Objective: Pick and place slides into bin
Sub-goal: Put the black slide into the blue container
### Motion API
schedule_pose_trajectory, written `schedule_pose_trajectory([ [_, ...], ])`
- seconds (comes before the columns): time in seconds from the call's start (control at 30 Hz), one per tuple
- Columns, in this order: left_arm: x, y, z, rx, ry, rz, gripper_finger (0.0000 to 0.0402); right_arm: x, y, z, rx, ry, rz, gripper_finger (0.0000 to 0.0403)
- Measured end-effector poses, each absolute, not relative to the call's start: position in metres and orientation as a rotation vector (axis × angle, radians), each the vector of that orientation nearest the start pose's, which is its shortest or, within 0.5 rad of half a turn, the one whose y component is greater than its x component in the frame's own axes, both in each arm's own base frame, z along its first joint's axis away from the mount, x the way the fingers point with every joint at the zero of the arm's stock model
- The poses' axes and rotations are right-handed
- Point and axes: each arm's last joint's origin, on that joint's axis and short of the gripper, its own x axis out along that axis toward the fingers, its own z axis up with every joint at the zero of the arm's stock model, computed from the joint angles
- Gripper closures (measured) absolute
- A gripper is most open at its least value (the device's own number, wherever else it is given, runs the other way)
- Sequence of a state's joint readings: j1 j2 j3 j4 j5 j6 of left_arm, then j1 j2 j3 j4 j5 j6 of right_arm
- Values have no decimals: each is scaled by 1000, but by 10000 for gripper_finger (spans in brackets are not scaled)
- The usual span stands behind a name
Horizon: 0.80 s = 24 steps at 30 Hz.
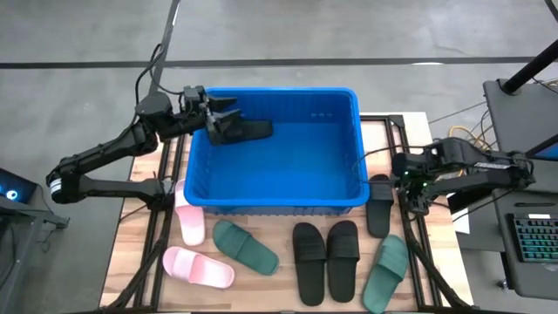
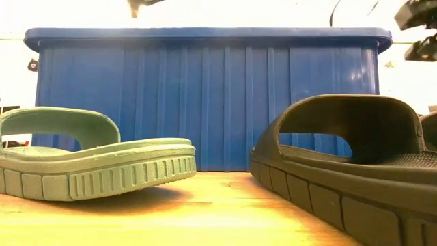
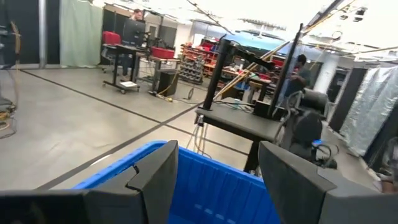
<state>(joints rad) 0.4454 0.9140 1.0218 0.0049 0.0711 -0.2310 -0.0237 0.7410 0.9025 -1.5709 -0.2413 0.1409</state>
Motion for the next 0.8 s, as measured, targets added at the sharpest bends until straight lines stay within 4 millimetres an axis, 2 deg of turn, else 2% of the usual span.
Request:
schedule_pose_trajectory([
  [0.2,176,83,408,-202,-145,385,193,82,5,264,285,1404,88,175],
  [0.4,178,84,406,-205,-135,391,193,83,1,262,170,1398,-4,191],
  [0.5,178,84,406,-205,-134,390,193,83,1,261,182,1405,-39,196],
  [0.63,179,84,405,-205,-132,391,193,87,0,271,241,1365,-88,198],
  [0.8,179,84,405,-205,-131,391,193,91,0,302,342,1189,-145,198],
])
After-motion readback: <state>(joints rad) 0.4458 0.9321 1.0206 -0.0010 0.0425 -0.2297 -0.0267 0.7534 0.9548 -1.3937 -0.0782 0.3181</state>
